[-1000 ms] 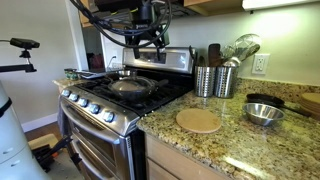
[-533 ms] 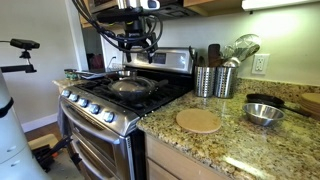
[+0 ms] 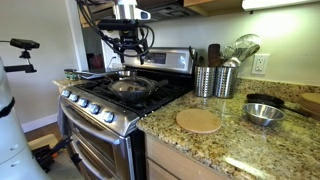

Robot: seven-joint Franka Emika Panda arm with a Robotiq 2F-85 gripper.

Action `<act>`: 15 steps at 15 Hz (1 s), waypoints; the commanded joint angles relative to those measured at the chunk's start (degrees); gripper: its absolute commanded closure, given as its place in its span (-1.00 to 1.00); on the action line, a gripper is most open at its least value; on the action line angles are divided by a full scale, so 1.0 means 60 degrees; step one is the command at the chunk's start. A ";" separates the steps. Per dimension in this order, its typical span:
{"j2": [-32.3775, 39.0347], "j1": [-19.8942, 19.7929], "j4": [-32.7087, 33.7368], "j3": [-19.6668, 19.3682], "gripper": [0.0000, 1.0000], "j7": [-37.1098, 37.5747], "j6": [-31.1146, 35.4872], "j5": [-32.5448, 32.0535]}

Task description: Remove the silver lid from the pan on the right side of the stove

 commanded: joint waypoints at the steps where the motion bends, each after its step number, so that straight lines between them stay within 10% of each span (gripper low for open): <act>1: 0.0109 -0.0022 0.0115 0.0130 -1.00 -0.0026 -0.0032 0.0100; 15: 0.2236 0.0388 0.0739 0.0468 -1.00 -0.0182 0.1202 0.1655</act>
